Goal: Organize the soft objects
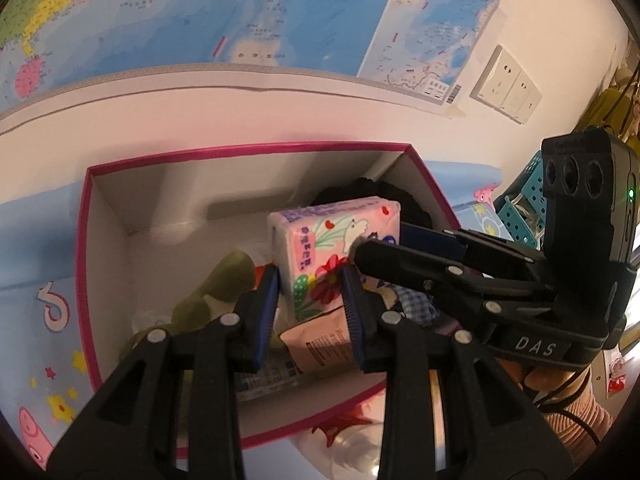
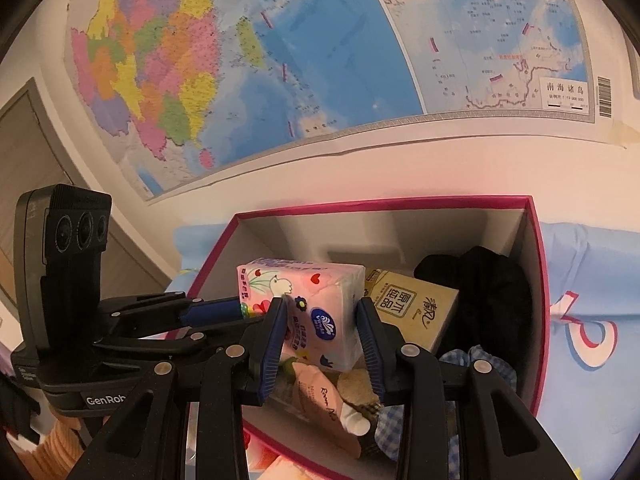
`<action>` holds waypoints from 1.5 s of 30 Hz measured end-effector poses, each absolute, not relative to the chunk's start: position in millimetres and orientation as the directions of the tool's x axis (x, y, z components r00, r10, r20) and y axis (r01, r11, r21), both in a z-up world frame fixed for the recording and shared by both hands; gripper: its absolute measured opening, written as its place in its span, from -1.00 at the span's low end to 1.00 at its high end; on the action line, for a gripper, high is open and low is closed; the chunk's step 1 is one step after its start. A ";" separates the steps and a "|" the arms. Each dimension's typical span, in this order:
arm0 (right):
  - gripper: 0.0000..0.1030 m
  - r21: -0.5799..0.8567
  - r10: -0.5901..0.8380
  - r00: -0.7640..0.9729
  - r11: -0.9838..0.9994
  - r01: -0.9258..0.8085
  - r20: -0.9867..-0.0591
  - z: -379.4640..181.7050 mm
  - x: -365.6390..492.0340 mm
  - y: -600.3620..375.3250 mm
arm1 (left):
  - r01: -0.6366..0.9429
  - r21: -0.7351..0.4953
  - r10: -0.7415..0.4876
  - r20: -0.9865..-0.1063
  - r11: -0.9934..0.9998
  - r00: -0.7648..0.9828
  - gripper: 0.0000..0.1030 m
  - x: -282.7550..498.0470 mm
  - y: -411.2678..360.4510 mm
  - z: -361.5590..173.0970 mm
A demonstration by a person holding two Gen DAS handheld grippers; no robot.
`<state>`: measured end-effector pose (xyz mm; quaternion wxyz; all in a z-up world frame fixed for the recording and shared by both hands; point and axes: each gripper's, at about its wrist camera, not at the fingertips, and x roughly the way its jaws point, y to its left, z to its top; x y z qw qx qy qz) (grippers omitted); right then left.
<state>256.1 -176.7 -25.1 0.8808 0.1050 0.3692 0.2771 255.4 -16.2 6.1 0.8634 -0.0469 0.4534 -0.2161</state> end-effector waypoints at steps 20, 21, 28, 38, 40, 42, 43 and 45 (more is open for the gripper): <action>-0.24 0.348 0.542 0.608 0.840 -0.417 -0.580 -18.3 226.4 -184.8 | 0.273 -0.212 -0.338 -0.723 0.938 0.602 0.16 223.9 1.9 18.2; -0.20 0.336 0.540 0.615 0.841 -0.425 -0.574 -15.7 219.9 -186.5 | 0.266 -0.196 -0.324 -0.713 0.944 0.621 0.17 216.7 3.9 21.3; 0.28 0.243 0.510 0.673 0.856 -0.456 -0.535 -5.6 161.2 -196.7 | 0.209 -0.104 -0.228 -0.620 0.972 0.751 0.70 145.0 15.7 39.6; 0.63 0.142 0.434 0.731 0.893 -0.428 -0.526 -15.1 96.3 -200.2 | 0.123 -0.055 -0.131 -0.608 0.991 0.783 0.98 77.8 14.9 28.2; 0.66 0.137 0.430 0.733 0.894 -0.426 -0.527 -17.5 86.5 -198.9 | 0.096 -0.051 -0.107 -0.611 0.994 0.785 0.99 69.4 13.4 23.1; 0.68 0.124 0.417 0.742 0.900 -0.418 -0.526 -20.2 73.8 -197.3 | 0.088 -0.053 -0.102 -0.617 0.995 0.780 0.98 61.8 12.2 17.8; 0.73 0.115 0.411 0.746 0.902 -0.416 -0.524 -22.5 66.7 -196.5 | 0.085 -0.057 -0.102 -0.624 0.995 0.775 0.98 59.3 12.2 15.3; 0.87 0.107 0.396 0.752 0.908 -0.404 -0.526 -26.5 56.2 -195.0 | 0.073 -0.066 -0.098 -0.644 0.995 0.759 0.98 54.4 11.7 8.4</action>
